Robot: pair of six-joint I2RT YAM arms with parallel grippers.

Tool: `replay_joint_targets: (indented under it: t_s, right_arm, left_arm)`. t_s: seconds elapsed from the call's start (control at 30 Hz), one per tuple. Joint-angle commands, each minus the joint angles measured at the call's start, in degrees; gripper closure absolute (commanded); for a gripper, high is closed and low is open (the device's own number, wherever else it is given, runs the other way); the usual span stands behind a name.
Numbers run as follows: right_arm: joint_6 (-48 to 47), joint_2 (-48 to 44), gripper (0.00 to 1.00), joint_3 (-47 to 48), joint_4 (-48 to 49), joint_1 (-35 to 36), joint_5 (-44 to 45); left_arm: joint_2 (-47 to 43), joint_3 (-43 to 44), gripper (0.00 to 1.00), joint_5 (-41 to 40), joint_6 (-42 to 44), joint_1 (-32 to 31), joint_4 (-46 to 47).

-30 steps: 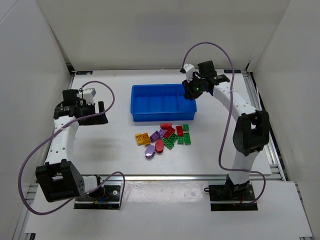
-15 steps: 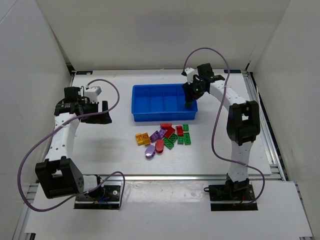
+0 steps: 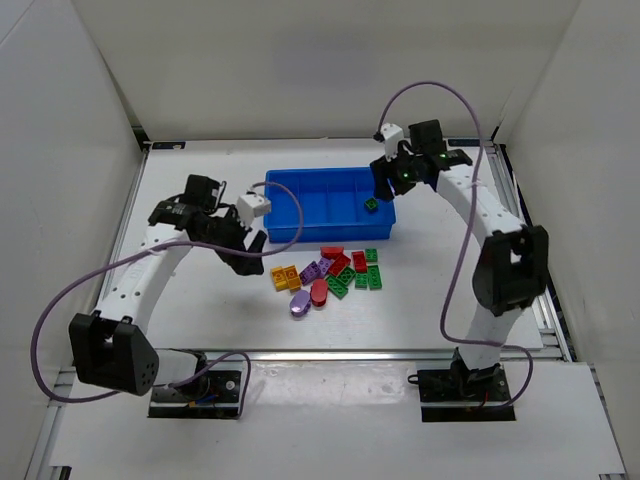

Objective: Sort the legos into containers by color

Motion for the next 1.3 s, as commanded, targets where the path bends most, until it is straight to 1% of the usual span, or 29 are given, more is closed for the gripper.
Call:
replay_joint_targets:
  t_s: [0.0, 0.07, 0.2, 0.33, 0.43, 0.7, 0.87, 1.0, 1.27]
  right_arm:
    - [-1.29, -8.78, 0.34, -2.65, -1.21, -1.38, -1.51]
    - [-2.34, -11.24, 0.34, -3.97, -2.96, -2.44, -2.47]
    - [-2.62, -13.27, 0.34, -6.17, -4.55, -5.34, -3.44]
    - [-2.18, -14.41, 0.34, -8.28, -4.91, -6.31, -3.97]
    - [-2.09, -14.94, 0.34, -9.07, -4.73, -6.67, -3.97]
    - [-2.61, -14.41, 0.34, -9.34, -5.7, -7.9, -4.5]
    - [-2.7, -13.98, 0.34, -9.25, -6.22, -8.69, -5.29]
    - [-2.79, -13.89, 0.34, -9.43, -6.4, -9.3, -5.38]
    - [-3.32, -13.62, 0.34, -9.6, -6.75, -10.53, -6.08]
  left_arm:
    - [0.91, -0.82, 0.08, -2.84, 7.84, -4.96, -2.08]
    - [2.4, -1.0, 0.11, -4.07, 9.86, -8.03, -1.91]
    - [5.57, -1.17, 0.15, -3.03, 13.21, -11.64, -0.77]
    - [9.77, 0.32, 0.15, -3.64, 12.69, -15.86, 2.66]
    - [12.16, 1.82, 0.16, -4.07, 12.16, -17.62, 4.06]
    - [17.51, 2.78, 0.16, -8.47, 9.53, -20.79, 11.09]
    - [19.98, 2.96, 0.15, -12.77, 7.59, -21.93, 14.96]
    - [21.92, 3.57, 0.16, -13.22, 6.36, -22.37, 16.73]
    - [24.82, 2.26, 0.26, -16.37, 5.83, -23.08, 19.18]
